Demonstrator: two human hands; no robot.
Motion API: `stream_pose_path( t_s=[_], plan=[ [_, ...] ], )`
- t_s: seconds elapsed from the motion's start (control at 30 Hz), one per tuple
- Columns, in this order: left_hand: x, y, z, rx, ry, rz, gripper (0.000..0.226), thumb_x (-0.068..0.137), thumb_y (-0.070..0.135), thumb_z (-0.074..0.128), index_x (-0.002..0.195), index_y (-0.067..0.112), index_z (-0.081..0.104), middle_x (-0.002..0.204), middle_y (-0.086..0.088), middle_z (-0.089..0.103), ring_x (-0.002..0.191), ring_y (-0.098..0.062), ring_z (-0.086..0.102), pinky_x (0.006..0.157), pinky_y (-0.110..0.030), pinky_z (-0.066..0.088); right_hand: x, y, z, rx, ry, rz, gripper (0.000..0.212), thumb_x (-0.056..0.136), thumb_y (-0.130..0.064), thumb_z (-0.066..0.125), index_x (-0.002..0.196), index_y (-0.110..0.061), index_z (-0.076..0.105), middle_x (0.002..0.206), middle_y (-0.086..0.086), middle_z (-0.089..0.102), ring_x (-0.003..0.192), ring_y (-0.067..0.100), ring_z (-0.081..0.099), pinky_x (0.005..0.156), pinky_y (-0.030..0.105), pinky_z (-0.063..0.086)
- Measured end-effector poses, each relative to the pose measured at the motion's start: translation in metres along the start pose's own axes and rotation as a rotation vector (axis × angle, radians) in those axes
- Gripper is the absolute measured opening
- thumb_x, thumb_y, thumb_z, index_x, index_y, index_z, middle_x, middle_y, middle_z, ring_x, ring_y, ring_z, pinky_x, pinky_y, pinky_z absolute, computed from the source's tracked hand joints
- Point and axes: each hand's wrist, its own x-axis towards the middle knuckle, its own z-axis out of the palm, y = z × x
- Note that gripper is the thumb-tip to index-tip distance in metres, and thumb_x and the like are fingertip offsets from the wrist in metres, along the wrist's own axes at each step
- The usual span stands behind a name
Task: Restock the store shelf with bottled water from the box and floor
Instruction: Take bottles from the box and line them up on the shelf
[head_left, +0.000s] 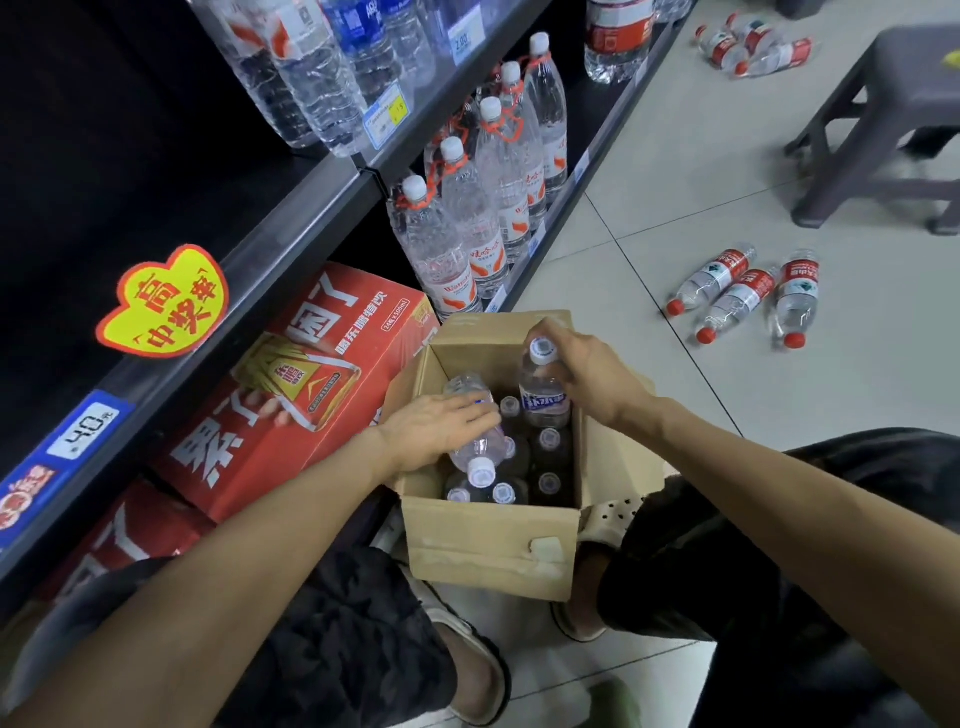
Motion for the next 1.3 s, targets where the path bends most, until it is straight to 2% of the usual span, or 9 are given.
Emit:
stream_pose_path(
  t_s=[0.13, 0.27, 0.37, 0.47, 0.57, 0.67, 0.87, 1.07, 1.3],
  plan=[
    [-0.025, 0.001, -0.031, -0.036, 0.034, -0.093, 0.083, 0.081, -0.008, 0.051, 0.154, 0.011, 0.014, 0.161, -0.008, 0.016, 0.148, -0.019, 0.017, 0.114, -0.036, 0.031, -0.003, -0.022, -0.021, -0.017, 0.010, -0.059, 0.034, 0.086, -0.009, 0.063, 0.117, -0.013, 0.048, 0.112, 0.012, 0.064, 0.093, 0.036, 0.062, 0.075, 0.037, 0.049],
    [-0.049, 0.009, -0.056, -0.090, 0.233, -0.166, 0.068, 0.084, 0.006, 0.057, 0.148, 0.009, 0.031, 0.152, -0.009, 0.036, 0.139, -0.022, 0.038, 0.103, -0.037, 0.043, 0.000, -0.048, -0.040, -0.095, 0.065, -0.118, 0.043, 0.085, 0.000, 0.060, 0.122, -0.014, 0.044, 0.118, 0.015, 0.065, 0.098, 0.037, 0.062, 0.073, 0.034, 0.047],
    [-0.068, 0.010, -0.076, -0.094, 0.312, -0.255, 0.067, 0.085, 0.020, 0.058, 0.146, 0.009, 0.032, 0.145, -0.007, 0.044, 0.130, -0.024, 0.047, 0.096, -0.036, 0.047, 0.004, -0.073, -0.059, -0.071, 0.090, -0.138, 0.047, 0.086, -0.001, 0.061, 0.124, -0.021, 0.042, 0.123, 0.012, 0.064, 0.101, 0.034, 0.064, 0.080, 0.045, 0.055],
    [-0.090, 0.007, -0.096, -0.117, 0.352, -0.376, 0.076, 0.082, 0.025, 0.060, 0.148, 0.010, 0.027, 0.148, -0.007, 0.041, 0.132, -0.026, 0.046, 0.096, -0.041, 0.047, 0.012, -0.100, -0.077, -0.052, 0.142, -0.178, 0.036, 0.092, -0.008, 0.059, 0.123, -0.020, 0.044, 0.122, 0.010, 0.062, 0.101, 0.032, 0.062, 0.080, 0.046, 0.054],
    [-0.114, 0.004, -0.117, -0.178, 0.502, -0.504, 0.074, 0.080, 0.045, 0.059, 0.144, 0.020, 0.030, 0.139, -0.002, 0.050, 0.116, -0.030, 0.058, 0.076, -0.036, 0.049, 0.022, -0.129, -0.096, -0.054, 0.228, -0.211, 0.032, 0.094, -0.008, 0.055, 0.123, -0.016, 0.046, 0.114, 0.011, 0.062, 0.092, 0.032, 0.059, 0.070, 0.035, 0.044],
    [-0.138, -0.001, -0.141, -0.198, 0.597, -0.603, 0.075, 0.078, 0.068, 0.053, 0.138, 0.030, 0.029, 0.130, 0.004, 0.056, 0.102, -0.032, 0.063, 0.066, -0.035, 0.047, 0.028, -0.162, -0.117, -0.040, 0.278, -0.272, 0.033, 0.094, -0.002, 0.051, 0.124, -0.015, 0.045, 0.115, 0.010, 0.060, 0.090, 0.025, 0.058, 0.070, 0.037, 0.044],
    [-0.191, -0.015, -0.196, -0.269, 0.785, -0.750, 0.075, 0.073, 0.066, 0.058, 0.136, 0.036, 0.027, 0.122, 0.008, 0.057, 0.099, -0.024, 0.060, 0.075, -0.041, 0.052, 0.049, -0.230, -0.151, -0.022, 0.302, -0.372, 0.034, 0.095, -0.002, 0.049, 0.126, -0.015, 0.045, 0.119, 0.011, 0.061, 0.103, 0.024, 0.064, 0.080, 0.042, 0.051],
    [-0.246, -0.037, -0.234, -0.262, 0.993, -0.856, 0.071, 0.074, 0.055, 0.063, 0.133, 0.035, 0.030, 0.123, 0.010, 0.055, 0.103, -0.019, 0.058, 0.078, -0.039, 0.052, 0.077, -0.299, -0.163, -0.040, 0.353, -0.503, 0.026, 0.097, -0.011, 0.051, 0.121, -0.017, 0.046, 0.106, 0.008, 0.058, 0.091, 0.031, 0.056, 0.076, 0.042, 0.047],
    [-0.292, -0.056, -0.211, -0.190, 0.979, -0.980, 0.068, 0.073, 0.065, 0.052, 0.129, 0.032, 0.030, 0.118, 0.003, 0.055, 0.101, -0.024, 0.057, 0.076, -0.044, 0.053, 0.101, -0.345, -0.116, 0.002, 0.337, -0.629, 0.033, 0.095, -0.002, 0.050, 0.125, -0.016, 0.046, 0.116, 0.007, 0.056, 0.094, 0.027, 0.058, 0.077, 0.046, 0.050]
  ],
)
